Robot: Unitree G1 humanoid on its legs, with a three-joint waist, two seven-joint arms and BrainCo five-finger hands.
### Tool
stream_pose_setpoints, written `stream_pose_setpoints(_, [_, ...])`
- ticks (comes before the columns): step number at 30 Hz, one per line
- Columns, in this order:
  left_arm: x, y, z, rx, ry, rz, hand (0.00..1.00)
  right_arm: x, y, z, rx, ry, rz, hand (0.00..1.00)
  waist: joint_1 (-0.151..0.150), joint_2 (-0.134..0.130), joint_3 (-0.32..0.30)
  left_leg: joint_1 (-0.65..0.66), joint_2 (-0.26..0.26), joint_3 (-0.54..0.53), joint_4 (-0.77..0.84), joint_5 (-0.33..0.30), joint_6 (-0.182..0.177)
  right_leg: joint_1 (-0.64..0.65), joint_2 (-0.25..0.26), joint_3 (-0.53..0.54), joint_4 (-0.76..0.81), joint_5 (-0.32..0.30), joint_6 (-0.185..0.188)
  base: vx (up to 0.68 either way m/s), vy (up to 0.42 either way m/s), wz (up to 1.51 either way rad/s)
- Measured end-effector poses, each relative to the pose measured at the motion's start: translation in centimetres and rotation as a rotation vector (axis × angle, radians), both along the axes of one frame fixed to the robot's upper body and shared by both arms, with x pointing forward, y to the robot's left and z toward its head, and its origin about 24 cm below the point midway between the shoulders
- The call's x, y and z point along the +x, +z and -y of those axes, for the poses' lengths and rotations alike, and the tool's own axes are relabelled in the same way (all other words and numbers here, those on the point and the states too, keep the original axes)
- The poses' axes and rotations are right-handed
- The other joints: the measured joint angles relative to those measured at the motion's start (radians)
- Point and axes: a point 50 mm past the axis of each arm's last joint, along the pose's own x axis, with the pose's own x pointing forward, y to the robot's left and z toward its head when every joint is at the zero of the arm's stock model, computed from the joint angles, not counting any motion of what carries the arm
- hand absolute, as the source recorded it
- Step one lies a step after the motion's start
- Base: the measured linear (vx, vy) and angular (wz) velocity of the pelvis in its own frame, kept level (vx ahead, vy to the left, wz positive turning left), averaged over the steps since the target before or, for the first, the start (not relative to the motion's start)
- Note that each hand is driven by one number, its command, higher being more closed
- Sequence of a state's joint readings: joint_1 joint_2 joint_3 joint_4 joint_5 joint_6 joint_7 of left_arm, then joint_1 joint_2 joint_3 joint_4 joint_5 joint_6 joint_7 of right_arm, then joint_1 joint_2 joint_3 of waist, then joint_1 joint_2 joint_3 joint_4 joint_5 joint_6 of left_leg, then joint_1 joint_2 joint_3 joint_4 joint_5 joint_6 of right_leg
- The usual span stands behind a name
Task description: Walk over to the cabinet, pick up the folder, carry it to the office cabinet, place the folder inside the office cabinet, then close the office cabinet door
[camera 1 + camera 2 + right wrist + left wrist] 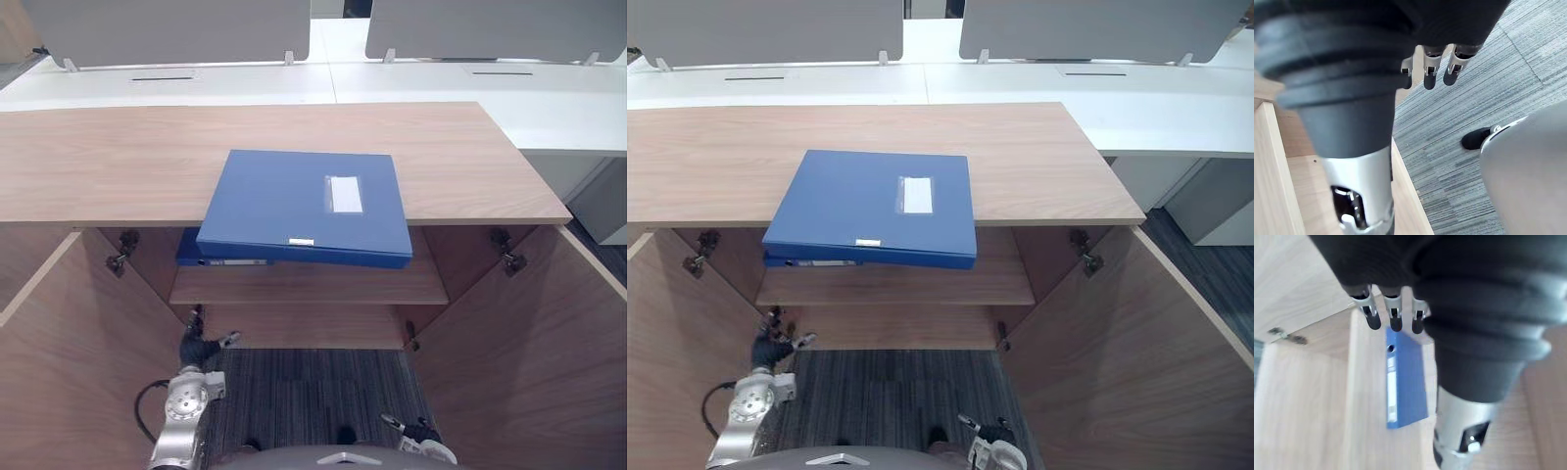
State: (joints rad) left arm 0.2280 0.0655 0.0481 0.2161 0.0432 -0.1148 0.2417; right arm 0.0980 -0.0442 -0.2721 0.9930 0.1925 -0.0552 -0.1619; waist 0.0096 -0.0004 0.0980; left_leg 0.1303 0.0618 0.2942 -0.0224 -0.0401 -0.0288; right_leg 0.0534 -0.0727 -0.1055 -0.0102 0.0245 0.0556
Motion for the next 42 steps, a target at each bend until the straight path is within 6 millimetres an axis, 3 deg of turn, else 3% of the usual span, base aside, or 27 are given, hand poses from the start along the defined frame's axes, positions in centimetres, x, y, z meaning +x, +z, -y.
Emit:
stream_pose_setpoints(2, [0.2,2.2,-1.2,0.105,0.025,0.091,0.0,-0.2,0.1,0.1,-0.013,0.019,0.005,0.0,0.007,-0.001,-0.001,0.015,-0.003,-0.002,-0.006,0.0,0.0,0.014,-0.004,-0.003,-0.004,0.0,0.003,-0.03,0.015,0.04])
stream_pose_setpoints(8, [0.5,6.1,-2.2,0.245,0.062,0.256,0.0,-0.6,0.1,0.0,-0.013,0.028,0.001,0.0,0.017,-0.007,-0.028,0.035,-0.013,-0.02,-0.033,0.012,0.009,0.037,-0.009,-0.018,-0.014,0.003,0.016,0.04,0.019,0.08])
stream_pose_setpoints(17, [1.6,11.9,-0.9,0.471,-0.116,0.513,0.0,-0.3,0.0,-0.5,-0.007,0.075,0.002,0.0,0.002,-0.003,-0.032,0.067,-0.018,-0.051,-0.034,0.014,0.015,0.081,-0.013,-0.046,-0.02,0.001,0.012,-0.01,-0.002,0.07])
stream_pose_setpoints(22, [2.2,12.8,0.7,0.506,-0.228,0.567,0.0,0.2,0.2,0.1,-0.043,0.147,-0.004,0.0,-0.001,0.005,-0.037,0.083,-0.018,-0.051,-0.035,0.016,0.014,0.094,-0.013,-0.043,-0.017,-0.006,0.002,-0.07,-0.014,0.02])
stream_pose_setpoints(31, [2.8,14.7,3.1,0.653,-0.442,0.677,0.0,-1.3,-0.2,1.1,-0.059,0.156,-0.082,0.0,-0.027,0.006,-0.037,0.097,-0.018,-0.052,-0.052,0.02,0.0,0.093,-0.009,-0.031,-0.021,-0.005,0.002,-0.04,-0.007,-0.04])
stream_pose_setpoints(36, [3.5,14.5,5.3,0.77,-0.534,0.705,0.0,-1.3,-0.3,1.1,-0.059,0.172,-0.093,0.0,-0.037,0.006,-0.037,0.097,-0.019,-0.049,-0.052,0.019,0.002,0.093,-0.007,-0.023,-0.031,-0.002,0.006,0.02,0.005,-0.04])
stream_pose_setpoints(42, [4.8,12.7,6.7,0.933,-0.608,0.643,0.0,-1.4,-0.3,1.1,-0.057,0.172,-0.1,0.0,-0.054,0.007,-0.038,0.094,-0.019,-0.049,-0.052,0.018,0.01,0.092,-0.005,-0.016,-0.039,0.006,0.012,0.02,0.0,-0.04])
